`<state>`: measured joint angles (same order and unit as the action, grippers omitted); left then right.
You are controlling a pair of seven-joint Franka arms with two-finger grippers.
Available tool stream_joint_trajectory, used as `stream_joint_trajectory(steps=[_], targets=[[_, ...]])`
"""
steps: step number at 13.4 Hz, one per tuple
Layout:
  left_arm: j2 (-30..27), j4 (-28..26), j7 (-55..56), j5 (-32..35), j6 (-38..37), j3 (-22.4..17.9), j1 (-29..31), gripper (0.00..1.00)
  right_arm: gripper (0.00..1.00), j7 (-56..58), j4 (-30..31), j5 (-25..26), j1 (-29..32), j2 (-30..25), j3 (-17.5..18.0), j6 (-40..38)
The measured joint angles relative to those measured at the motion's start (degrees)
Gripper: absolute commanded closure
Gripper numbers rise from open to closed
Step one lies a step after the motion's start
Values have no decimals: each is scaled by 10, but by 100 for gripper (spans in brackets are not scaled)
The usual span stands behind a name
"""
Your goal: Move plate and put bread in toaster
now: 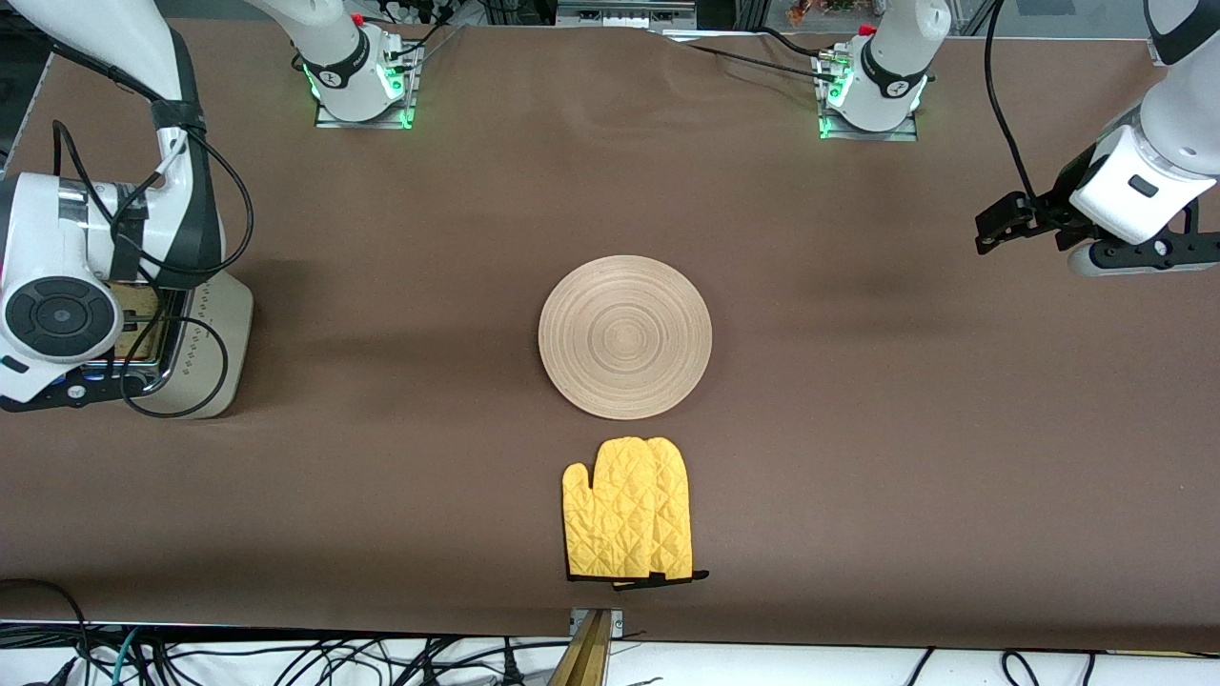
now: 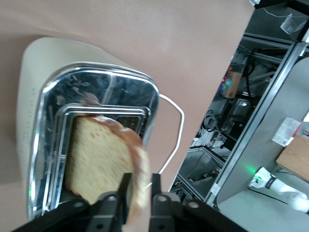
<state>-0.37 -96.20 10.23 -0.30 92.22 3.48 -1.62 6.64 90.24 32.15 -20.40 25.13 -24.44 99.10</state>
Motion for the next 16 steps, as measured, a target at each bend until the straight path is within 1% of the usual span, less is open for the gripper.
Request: stream_joint_trajectory(steps=[2, 5, 6, 7, 9, 10, 11, 12, 14, 16], targets=[[0, 0, 0, 0, 0, 0, 0, 0, 0, -1, -1, -21, 0, 0, 11, -6], [0, 0, 0, 0, 0, 0, 0, 0, 0, -6, -14, -89, -2, -16, 27, -16], [0, 0, 0, 0, 0, 0, 0, 0, 0, -6, -19, -111, -1, -33, 32, -18], [0, 0, 0, 0, 0, 0, 0, 0, 0, -5, -22, -132, 1, -57, 47, -25], [0, 0, 0, 0, 0, 0, 0, 0, 0, -7, -25, -177, -1, -114, 88, -60], [0, 0, 0, 0, 0, 0, 0, 0, 0, -7, -26, -220, -1, -141, 101, -78], [0, 1, 0, 0, 0, 0, 0, 0, 0, -7, -26, -263, -1, -165, 105, -96], [0, 1, 0, 0, 0, 0, 0, 0, 0, -7, -25, -294, 2, -187, 105, -113], [0, 1, 0, 0, 0, 0, 0, 0, 0, -5, -23, -321, 12, -216, 105, -129], [0, 1, 0, 0, 0, 0, 0, 0, 0, -4, -18, -325, 19, -226, 105, -130]])
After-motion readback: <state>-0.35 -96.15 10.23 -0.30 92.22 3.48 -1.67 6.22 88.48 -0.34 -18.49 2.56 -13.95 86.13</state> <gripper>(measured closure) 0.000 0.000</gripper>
